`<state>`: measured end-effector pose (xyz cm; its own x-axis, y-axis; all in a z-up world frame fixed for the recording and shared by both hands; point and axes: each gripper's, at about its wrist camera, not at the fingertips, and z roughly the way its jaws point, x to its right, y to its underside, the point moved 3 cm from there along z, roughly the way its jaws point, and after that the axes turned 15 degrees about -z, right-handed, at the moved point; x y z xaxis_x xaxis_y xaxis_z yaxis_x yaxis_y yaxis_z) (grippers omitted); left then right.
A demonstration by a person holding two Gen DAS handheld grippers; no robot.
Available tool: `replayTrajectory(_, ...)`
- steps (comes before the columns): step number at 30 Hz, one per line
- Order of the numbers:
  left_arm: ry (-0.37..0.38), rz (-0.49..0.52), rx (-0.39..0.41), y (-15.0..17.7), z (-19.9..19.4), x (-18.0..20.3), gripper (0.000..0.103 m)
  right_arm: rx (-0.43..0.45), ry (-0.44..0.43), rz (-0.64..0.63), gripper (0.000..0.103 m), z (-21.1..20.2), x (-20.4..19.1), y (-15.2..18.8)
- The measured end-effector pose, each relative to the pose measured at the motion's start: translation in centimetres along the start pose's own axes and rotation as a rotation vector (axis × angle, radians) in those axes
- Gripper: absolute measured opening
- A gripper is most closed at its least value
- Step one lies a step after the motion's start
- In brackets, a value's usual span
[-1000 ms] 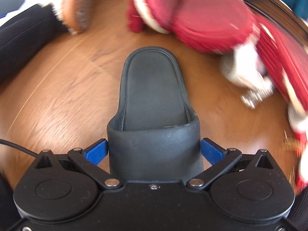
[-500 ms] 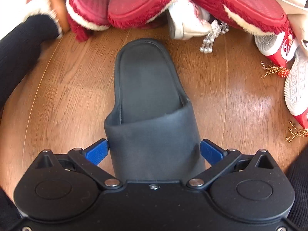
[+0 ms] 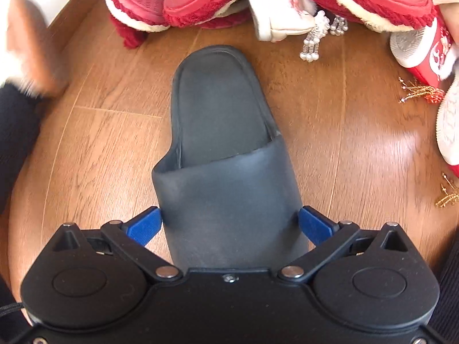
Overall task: Organize scattered shoes
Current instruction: 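Carry the black sandal low over the floor with the right tool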
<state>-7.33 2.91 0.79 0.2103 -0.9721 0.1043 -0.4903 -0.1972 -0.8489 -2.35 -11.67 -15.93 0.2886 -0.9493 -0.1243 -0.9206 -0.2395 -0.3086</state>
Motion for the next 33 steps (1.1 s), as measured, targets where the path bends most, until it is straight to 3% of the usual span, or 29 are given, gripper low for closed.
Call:
replayTrajectory(10,0.178,0.046,-0.031,1.1,3.3,-2.8,0.102,0.013,0.067,0.201,0.103,-0.1,-0.6,1.3)
replayTrajectory(24,0.147,-0.049,-0.06,3.2,3.6,-6.1,0.102,0.06,0.11,0.436,0.103,-0.7,-0.7,4.8)
replayTrajectory(33,0.186,-0.04,-0.047,3.5,2.9,-5.9,0.102,0.021,0.127,0.43,0.103,-1.0,-1.1,5.2)
